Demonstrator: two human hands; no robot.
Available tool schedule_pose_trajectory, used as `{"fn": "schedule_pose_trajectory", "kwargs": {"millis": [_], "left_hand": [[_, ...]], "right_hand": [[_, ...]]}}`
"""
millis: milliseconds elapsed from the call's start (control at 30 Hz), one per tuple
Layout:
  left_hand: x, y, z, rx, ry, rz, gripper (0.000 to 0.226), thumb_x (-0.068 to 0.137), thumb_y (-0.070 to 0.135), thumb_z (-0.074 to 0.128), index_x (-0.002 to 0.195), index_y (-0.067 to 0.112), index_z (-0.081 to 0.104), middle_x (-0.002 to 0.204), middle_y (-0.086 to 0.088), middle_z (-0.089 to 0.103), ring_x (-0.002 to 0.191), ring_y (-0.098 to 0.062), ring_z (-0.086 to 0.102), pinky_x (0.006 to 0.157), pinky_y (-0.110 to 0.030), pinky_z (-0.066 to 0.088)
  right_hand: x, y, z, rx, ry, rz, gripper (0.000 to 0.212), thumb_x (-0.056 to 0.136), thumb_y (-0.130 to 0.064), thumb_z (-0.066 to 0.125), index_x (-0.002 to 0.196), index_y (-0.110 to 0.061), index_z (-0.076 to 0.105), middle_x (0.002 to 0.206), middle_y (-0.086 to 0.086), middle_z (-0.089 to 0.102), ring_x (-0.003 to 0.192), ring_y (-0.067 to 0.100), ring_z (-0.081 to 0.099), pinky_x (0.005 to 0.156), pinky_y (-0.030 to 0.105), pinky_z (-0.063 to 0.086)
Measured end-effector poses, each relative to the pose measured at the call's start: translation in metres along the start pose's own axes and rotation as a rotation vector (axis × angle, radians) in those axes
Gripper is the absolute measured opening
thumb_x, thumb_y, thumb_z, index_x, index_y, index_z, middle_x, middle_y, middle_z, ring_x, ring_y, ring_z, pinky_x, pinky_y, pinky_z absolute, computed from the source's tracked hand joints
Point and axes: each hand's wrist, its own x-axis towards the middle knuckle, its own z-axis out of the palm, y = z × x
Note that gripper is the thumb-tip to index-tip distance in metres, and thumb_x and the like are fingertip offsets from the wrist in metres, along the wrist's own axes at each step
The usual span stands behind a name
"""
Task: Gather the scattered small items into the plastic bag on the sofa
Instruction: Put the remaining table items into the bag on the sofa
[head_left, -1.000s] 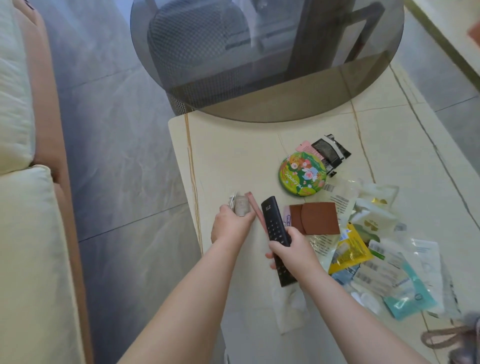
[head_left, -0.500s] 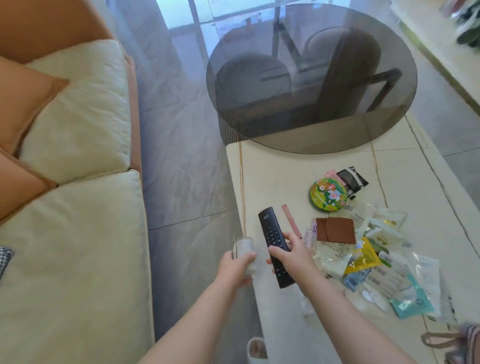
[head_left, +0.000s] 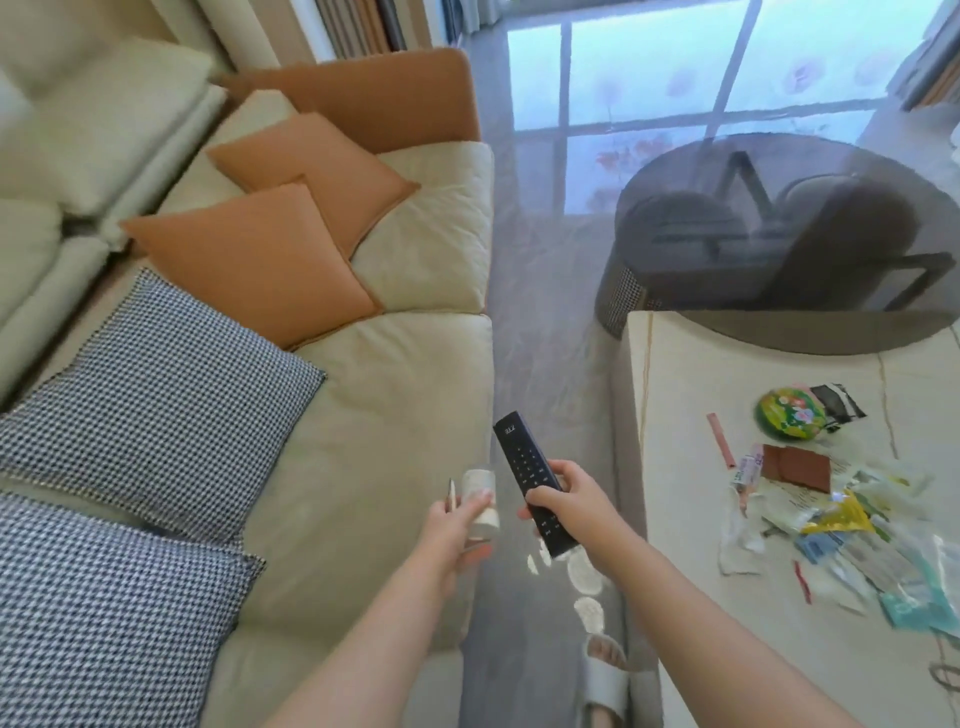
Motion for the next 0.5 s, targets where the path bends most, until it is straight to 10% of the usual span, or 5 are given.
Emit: {"fn": "schedule_pose_trajectory", "kwargs": {"millis": [500], "left_hand": [[-0.186, -0.087, -0.241, -0.459, 0.379, 0.008, 0.049, 0.088, 0.019, 0.063, 0.132, 0.006, 0.045, 0.107, -0.015, 0.059, 0.087, -0.025, 0.062, 0.057, -0.031, 0.055]], "right_hand": [[-0.157, 0.010, 0.239, -0.242, -0.490, 0.031, 0.024, 0.088, 0.001, 0.053, 0.099, -0.020, 0.059, 0.085, 0.007, 0.069, 0.063, 0.011, 0.068, 0.053, 0.023, 0.052]]}}
